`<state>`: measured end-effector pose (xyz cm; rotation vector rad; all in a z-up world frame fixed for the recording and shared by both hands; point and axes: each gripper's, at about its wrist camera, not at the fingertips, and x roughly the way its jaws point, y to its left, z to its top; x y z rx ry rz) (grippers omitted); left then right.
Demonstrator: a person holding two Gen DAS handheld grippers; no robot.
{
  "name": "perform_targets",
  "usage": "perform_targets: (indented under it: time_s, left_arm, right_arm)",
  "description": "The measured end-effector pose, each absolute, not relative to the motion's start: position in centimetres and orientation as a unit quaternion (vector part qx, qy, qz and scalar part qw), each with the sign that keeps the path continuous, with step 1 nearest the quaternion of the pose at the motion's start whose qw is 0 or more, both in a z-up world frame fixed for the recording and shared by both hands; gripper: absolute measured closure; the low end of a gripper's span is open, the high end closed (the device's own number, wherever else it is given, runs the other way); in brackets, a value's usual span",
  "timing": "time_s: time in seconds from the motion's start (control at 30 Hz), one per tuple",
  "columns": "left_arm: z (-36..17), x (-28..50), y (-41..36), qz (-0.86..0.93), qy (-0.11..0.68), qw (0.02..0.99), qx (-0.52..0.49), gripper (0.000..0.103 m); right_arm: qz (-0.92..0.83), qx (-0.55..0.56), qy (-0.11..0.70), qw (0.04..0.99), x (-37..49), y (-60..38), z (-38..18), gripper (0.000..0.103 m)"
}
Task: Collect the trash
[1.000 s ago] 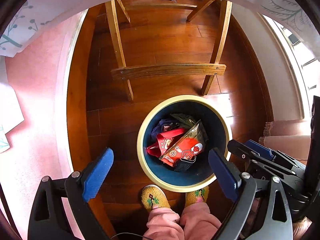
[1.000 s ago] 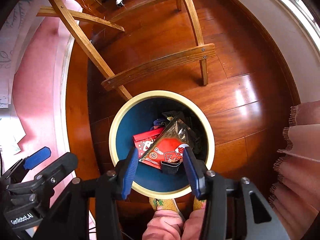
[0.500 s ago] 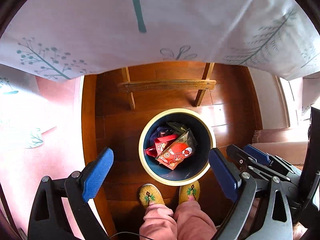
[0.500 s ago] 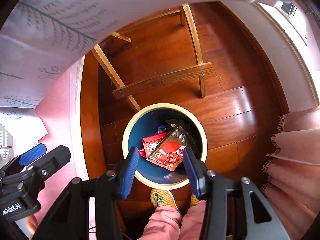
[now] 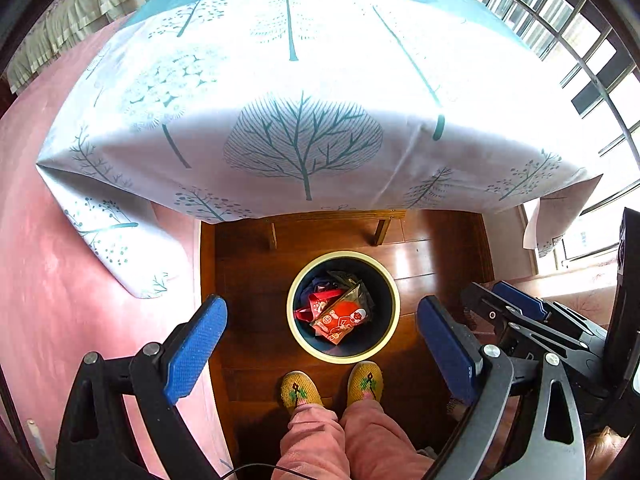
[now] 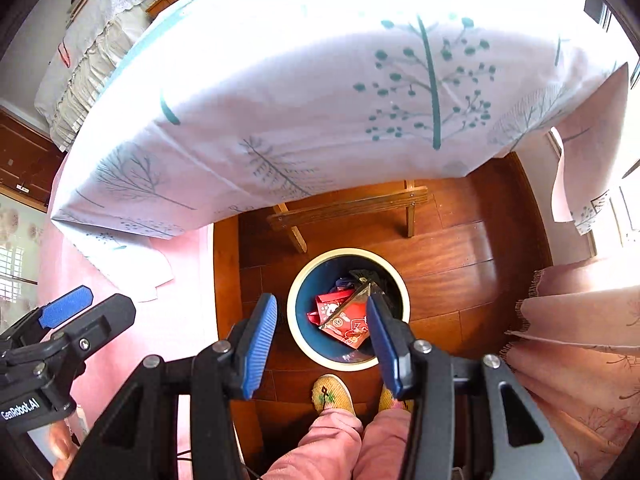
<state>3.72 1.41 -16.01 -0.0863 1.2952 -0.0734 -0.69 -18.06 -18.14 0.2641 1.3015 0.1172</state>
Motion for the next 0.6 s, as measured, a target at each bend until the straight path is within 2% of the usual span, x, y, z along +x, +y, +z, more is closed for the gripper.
perform_targets:
  time_s: [0.37, 0.47, 0.6]
  left_arm:
    - [-6.2, 2.2, 1.8, -0.037, 0.569, 0.821, -0.045, 0.008]
    - [-3.6, 1.8, 1.7, -0.038, 0.553, 0.831, -0.045, 0.008]
    - [0.1, 1.2, 1.4, -0.043, 0.522, 0.851, -0.039, 0.008]
  right_arm:
    - [0.093, 0.089, 0.562, 0.817, -1.4, -17.2, -7.9, 0.054]
    - [0.103, 0.085, 0.550, 0.825, -1.5, -17.1, -5.0, 0.040]
    - [0.113, 0.088, 0.520, 0.842, -1.5, -17.0, -0.8, 0.040]
